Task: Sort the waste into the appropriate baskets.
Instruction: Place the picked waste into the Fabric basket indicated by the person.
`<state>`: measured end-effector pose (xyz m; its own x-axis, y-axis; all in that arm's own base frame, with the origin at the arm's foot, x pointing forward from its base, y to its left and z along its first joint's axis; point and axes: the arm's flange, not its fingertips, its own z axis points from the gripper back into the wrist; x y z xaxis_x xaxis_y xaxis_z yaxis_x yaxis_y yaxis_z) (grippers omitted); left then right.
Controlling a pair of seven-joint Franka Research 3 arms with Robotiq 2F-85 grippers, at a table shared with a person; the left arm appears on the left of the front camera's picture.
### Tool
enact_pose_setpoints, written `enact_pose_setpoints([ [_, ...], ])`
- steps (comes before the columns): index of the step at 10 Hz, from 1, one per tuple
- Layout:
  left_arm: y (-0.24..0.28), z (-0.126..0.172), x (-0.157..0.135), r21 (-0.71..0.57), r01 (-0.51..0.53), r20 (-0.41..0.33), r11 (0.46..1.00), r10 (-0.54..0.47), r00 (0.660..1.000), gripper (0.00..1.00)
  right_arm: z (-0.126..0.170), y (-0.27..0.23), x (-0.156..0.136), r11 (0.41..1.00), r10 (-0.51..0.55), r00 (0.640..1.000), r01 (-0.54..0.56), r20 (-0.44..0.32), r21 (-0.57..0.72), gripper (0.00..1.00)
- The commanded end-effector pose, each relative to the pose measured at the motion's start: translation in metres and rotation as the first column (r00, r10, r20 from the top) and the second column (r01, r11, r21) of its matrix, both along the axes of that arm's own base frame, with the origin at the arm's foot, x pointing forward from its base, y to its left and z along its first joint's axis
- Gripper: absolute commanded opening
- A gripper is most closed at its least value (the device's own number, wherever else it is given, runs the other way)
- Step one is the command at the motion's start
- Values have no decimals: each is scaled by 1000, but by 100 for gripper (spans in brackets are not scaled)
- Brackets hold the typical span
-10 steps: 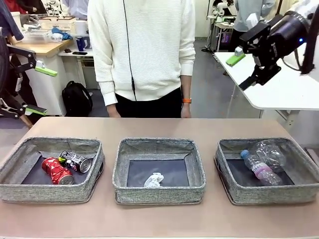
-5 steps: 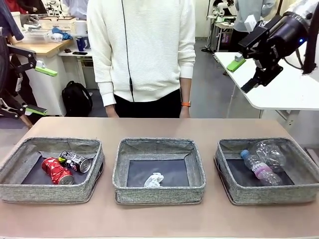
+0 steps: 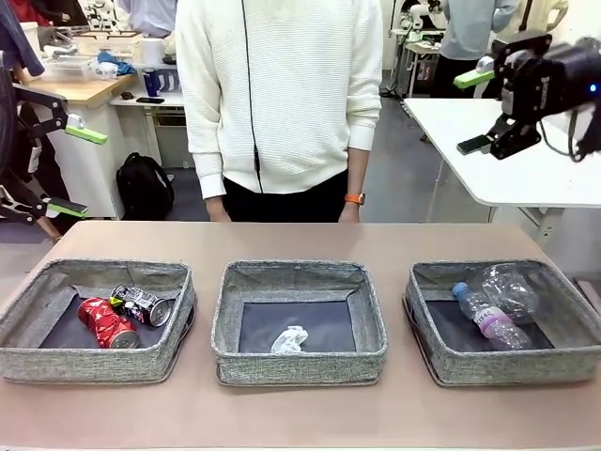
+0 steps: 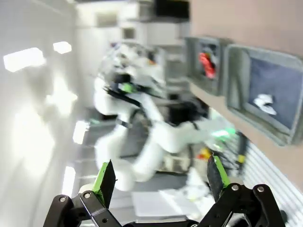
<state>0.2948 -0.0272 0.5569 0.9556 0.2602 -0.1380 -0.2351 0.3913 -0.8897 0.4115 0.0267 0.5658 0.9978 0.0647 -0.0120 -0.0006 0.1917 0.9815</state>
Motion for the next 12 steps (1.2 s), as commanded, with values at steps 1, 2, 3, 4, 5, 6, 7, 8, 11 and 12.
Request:
enact_pose_setpoints([
  [1, 0, 0, -2, 1, -2, -9, 1000, 2, 1000, 100, -24, -3, -4, 982, -129, 990, 136, -59, 135, 100],
  [2, 0, 0, -2, 1, -2, -9, 1000, 2, 1000, 100, -24, 2, 0, 996, -88, 992, 84, -96, -40, 100],
  [3, 0, 0, -2, 1, -2, -9, 1000, 2, 1000, 100, -21, -14, -1, 994, -64, 996, 69, -55, 89, 100],
  [4, 0, 0, -2, 1, -2, -9, 1000, 2, 1000, 100, -21, -14, -1, 994, -64, 996, 69, -55, 89, 100],
  [5, 0, 0, -2, 1, -2, -9, 1000, 2, 1000, 100, -21, -14, -1, 994, -64, 996, 69, -55, 89, 100],
  [6, 0, 0, -2, 1, -2, -9, 1000, 2, 1000, 100, -21, -14, -1, 994, -64, 996, 69, -55, 89, 100],
  [7, 0, 0, -2, 1, -2, -9, 1000, 2, 1000, 100, -21, -14, -1, 994, -64, 996, 69, -55, 89, 100],
  [8, 0, 0, -2, 1, -2, -9, 1000, 2, 1000, 100, -21, -14, -1, 994, -64, 996, 69, -55, 89, 100],
  [11, 0, 0, -2, 1, -2, -9, 1000, 2, 1000, 100, -21, -14, -1, 994, -64, 996, 69, -55, 89, 100],
  [12, 0, 0, -2, 1, -2, -9, 1000, 2, 1000, 100, -21, -14, -1, 994, -64, 996, 69, -55, 89, 100],
])
